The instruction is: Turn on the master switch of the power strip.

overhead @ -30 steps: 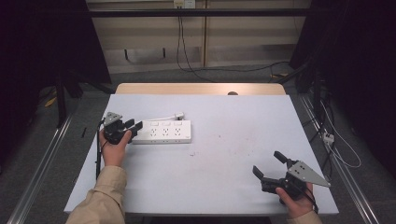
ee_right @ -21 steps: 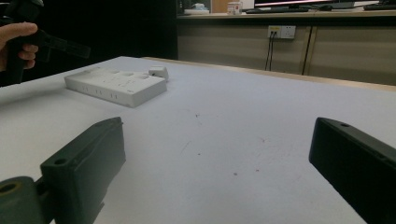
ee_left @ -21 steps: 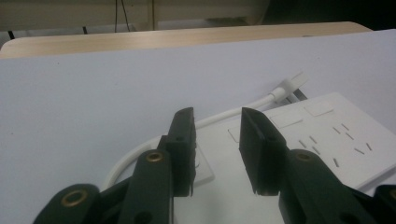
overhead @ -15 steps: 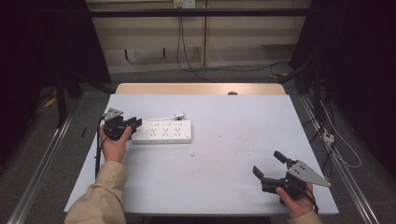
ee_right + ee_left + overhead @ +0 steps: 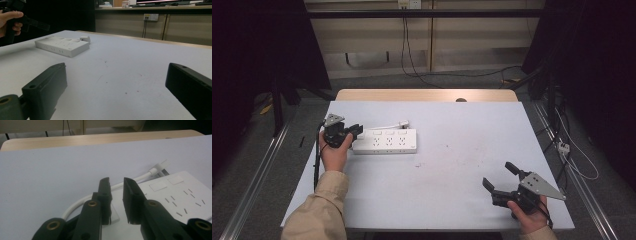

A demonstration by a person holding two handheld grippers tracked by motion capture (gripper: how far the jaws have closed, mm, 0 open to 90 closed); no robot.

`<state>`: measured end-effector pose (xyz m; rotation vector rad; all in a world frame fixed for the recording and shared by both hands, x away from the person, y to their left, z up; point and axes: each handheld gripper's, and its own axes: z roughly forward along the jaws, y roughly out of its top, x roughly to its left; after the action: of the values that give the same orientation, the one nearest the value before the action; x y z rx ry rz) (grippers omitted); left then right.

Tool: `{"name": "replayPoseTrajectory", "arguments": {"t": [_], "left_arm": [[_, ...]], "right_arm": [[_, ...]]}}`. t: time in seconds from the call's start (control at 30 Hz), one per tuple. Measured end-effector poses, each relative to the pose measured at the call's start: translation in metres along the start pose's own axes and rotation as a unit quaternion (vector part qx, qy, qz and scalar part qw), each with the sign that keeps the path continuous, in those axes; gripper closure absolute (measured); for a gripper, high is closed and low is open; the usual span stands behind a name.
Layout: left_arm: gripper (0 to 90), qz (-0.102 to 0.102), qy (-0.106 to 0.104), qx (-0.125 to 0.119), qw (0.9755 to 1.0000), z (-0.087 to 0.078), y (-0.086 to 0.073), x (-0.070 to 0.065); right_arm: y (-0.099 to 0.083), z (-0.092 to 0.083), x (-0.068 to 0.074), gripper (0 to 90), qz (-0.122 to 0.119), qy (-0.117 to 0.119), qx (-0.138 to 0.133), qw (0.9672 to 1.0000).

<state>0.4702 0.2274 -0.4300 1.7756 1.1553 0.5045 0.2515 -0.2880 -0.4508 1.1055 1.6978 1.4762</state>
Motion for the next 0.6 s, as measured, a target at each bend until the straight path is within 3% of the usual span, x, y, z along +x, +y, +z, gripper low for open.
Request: {"name": "replayPoseTrajectory", "arguments": {"t": [0.6], "left_arm": [[82.3, -0.002, 0.005, 0.006, 1.0, 0.0073, -0.0029, 0.0054]], "right_arm": [[0.0004, 0.0007, 0.0007, 3.2, -0.001, 0.002, -0.001, 1.0]]}}
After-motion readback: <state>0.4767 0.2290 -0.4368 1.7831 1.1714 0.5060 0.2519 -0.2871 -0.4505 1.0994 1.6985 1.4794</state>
